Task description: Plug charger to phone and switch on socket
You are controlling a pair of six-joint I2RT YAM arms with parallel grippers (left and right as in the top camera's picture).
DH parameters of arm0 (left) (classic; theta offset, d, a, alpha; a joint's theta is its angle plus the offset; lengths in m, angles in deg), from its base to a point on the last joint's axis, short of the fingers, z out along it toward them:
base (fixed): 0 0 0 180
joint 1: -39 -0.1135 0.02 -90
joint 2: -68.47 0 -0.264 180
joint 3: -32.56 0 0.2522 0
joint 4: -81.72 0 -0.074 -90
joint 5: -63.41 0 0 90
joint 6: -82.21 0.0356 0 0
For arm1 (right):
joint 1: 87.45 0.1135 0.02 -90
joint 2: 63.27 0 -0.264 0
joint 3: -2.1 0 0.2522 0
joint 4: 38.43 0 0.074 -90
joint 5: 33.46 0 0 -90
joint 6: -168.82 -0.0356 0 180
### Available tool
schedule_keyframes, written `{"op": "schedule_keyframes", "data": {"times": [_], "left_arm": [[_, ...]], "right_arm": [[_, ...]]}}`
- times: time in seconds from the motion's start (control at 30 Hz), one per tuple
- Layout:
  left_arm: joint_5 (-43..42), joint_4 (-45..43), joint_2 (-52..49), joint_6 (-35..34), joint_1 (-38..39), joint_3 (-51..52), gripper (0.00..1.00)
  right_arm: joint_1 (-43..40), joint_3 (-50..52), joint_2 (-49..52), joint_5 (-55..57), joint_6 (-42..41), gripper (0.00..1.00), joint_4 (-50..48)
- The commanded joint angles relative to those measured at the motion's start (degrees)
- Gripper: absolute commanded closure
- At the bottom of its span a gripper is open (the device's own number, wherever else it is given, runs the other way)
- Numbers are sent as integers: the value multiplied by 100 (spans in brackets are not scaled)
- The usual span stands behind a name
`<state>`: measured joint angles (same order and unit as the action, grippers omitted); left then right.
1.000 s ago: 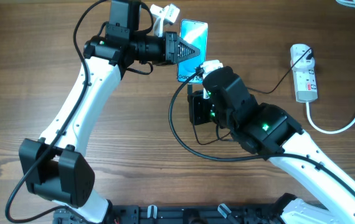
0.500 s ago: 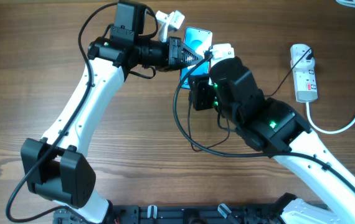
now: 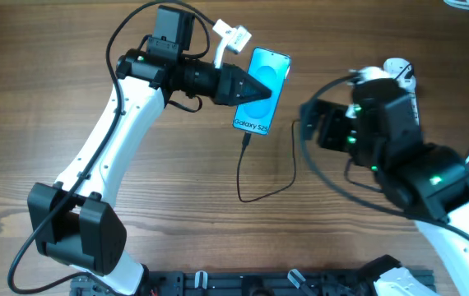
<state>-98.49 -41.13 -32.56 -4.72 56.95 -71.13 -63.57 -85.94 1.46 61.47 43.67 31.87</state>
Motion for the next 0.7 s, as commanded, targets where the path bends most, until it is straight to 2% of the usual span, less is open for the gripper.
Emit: {"op": "schedule_keyframes", "data": {"times": [0.0,0.37,0.57,0.6,0.67], "left_arm": [[-1189,-52,85,774,-7,-9,96],[-1078,-63,85,824,-13,-9,96],[-286,-72,85,205,-11,-9,96],[-184,-72,85,175,-11,-9,96],[424,-186,85,-492,-11,-9,96]], "right_arm": [[-494,-72,-26,-243,-85,0,378],[-651,-70,186,-485,48,0,723],[-651,-70,192,-911,151,0,695],[-651,-70,192,-1215,437,0,647],[-649,-70,195,-2020,1115,0,557]]}}
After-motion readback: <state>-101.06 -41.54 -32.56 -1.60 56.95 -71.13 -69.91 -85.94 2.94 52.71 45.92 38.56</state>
